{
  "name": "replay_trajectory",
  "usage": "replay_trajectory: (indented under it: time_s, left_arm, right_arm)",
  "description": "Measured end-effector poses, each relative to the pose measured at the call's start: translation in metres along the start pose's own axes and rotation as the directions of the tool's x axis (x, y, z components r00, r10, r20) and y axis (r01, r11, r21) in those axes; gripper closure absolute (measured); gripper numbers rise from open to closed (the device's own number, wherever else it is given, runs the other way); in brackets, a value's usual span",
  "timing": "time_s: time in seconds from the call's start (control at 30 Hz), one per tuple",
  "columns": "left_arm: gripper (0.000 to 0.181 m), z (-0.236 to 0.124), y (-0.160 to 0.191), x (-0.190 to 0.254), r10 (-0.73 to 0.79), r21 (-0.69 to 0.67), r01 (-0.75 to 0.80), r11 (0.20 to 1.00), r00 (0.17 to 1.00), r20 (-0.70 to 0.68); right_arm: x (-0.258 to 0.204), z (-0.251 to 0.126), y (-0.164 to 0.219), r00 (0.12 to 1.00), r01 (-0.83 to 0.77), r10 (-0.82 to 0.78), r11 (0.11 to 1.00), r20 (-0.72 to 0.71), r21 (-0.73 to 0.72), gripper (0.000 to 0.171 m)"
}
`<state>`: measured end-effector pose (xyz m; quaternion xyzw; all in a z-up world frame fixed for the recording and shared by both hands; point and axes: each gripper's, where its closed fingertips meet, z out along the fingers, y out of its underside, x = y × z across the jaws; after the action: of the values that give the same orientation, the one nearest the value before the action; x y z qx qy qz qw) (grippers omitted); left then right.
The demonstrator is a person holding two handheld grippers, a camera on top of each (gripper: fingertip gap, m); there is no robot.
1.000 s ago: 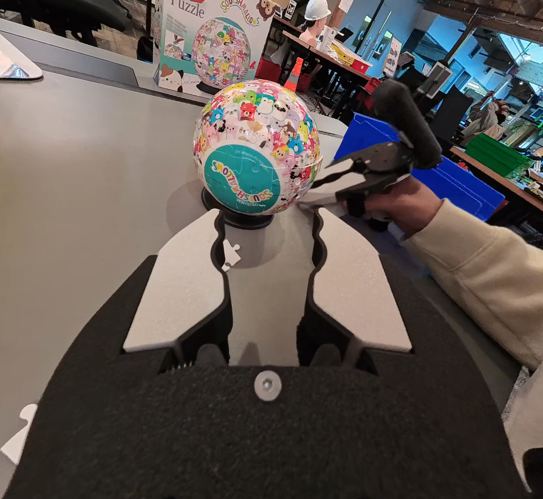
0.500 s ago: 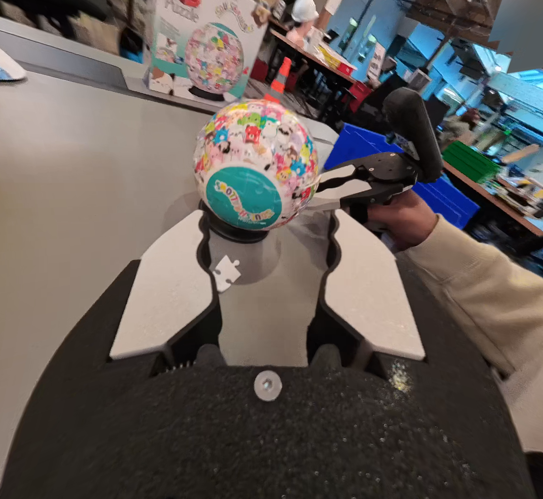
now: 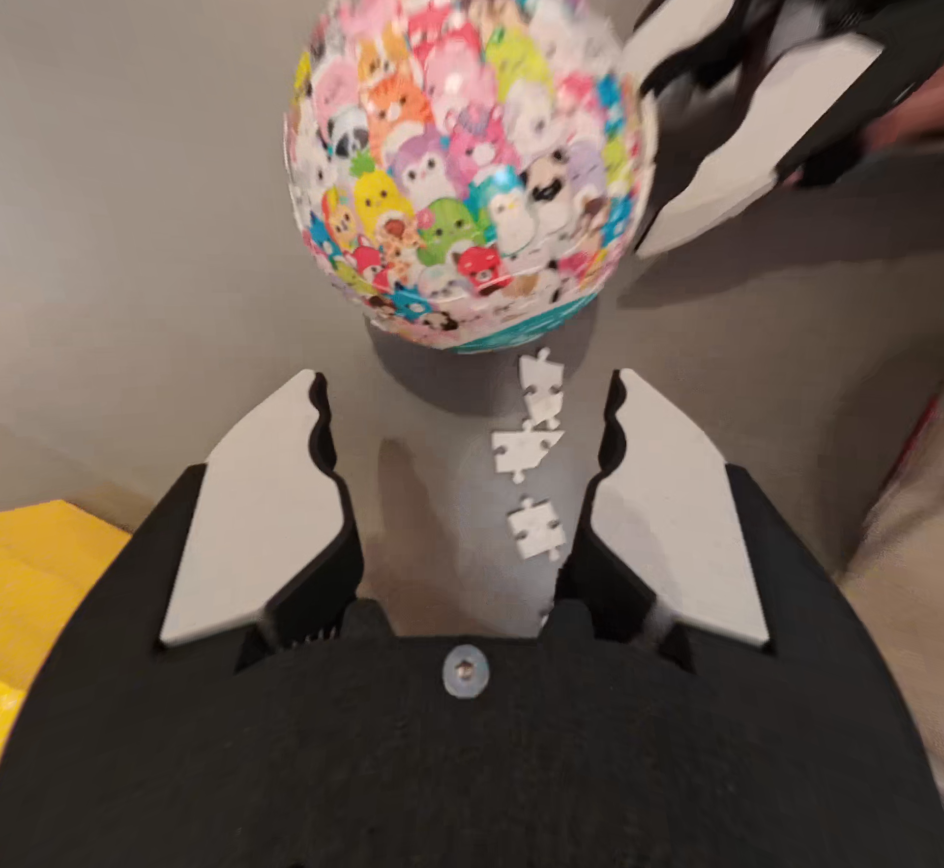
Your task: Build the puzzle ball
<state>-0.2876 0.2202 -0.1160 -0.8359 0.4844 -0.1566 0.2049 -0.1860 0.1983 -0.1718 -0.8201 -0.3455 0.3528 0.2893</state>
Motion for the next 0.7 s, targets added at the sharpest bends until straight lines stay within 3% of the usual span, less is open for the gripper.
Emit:
replay_trajectory:
  time_s: [0.13,0.37,0.7]
  left_arm:
    - [0.079,0.021,0.014,-0.011,0.045,-0.137,-0.058,0.989,0.994,-0.100]
    - [0.083,0.032,-0.001,0.000,0.057,-0.065,-0.079,0.995,0.957,-0.285]
    - [0.079,0.028,0.000,0.005,0.045,-0.044,-0.059,0.997,0.962,-0.271]
  right_arm:
    - [-0.004,0.009,-0.002,0.999,-0.029,0.029,0.999,0.029,-0.016,0.108]
    - [-0.007,0.012,-0.011,0.994,-0.077,0.077,0.997,0.071,0.003,0.109]
    - [-0.014,0.014,-0.016,0.985,-0.118,0.117,0.993,0.127,-0.002,0.110]
